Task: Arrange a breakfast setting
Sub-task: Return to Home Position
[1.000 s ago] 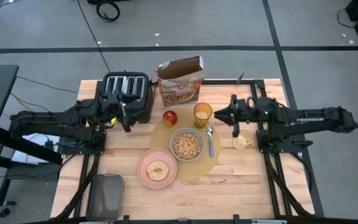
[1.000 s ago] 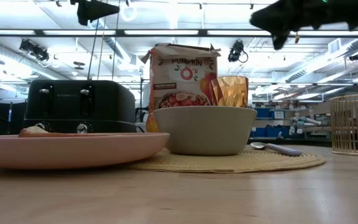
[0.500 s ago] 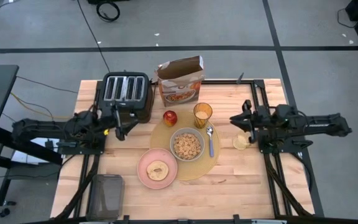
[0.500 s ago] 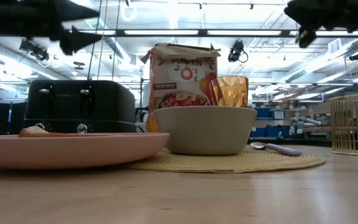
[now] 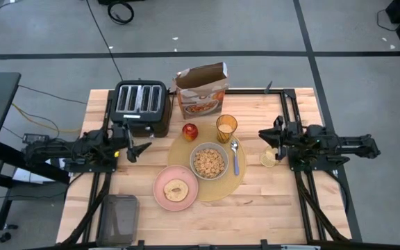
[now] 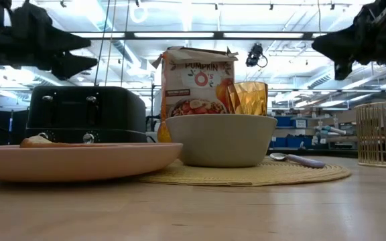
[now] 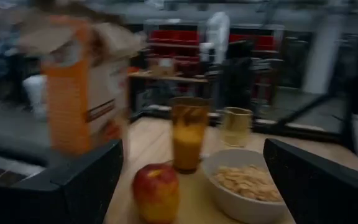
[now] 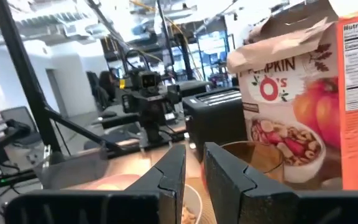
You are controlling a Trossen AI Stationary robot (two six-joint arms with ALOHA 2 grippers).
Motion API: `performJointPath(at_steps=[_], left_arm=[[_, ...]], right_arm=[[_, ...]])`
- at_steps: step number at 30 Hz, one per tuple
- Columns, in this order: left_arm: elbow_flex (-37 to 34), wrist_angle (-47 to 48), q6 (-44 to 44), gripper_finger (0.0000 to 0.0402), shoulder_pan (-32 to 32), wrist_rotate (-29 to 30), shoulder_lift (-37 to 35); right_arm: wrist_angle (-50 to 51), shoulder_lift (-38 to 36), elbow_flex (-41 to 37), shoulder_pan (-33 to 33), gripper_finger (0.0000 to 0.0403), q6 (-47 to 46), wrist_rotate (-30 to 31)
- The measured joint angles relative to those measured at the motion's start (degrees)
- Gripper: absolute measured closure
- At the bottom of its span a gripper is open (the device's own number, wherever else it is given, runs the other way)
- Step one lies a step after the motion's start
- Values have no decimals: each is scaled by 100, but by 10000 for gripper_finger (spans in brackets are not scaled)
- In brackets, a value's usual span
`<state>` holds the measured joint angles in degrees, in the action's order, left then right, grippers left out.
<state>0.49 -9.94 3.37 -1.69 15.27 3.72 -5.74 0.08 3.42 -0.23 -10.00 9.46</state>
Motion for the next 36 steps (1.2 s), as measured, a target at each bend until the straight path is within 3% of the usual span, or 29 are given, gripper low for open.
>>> performJointPath(at_steps=[4, 9, 36], left_arm=[[-2, 372, -105, 10, 2, -457, -376], [-2, 560, -107, 10, -11, -412, -312], [-9, 532, -107, 10, -11, -395, -298]], right_arm=[[-390, 5, -307, 2, 335, -60, -200], [400, 45, -308, 13, 336, -248, -446], [370, 128, -306, 13, 336, -339, -610]])
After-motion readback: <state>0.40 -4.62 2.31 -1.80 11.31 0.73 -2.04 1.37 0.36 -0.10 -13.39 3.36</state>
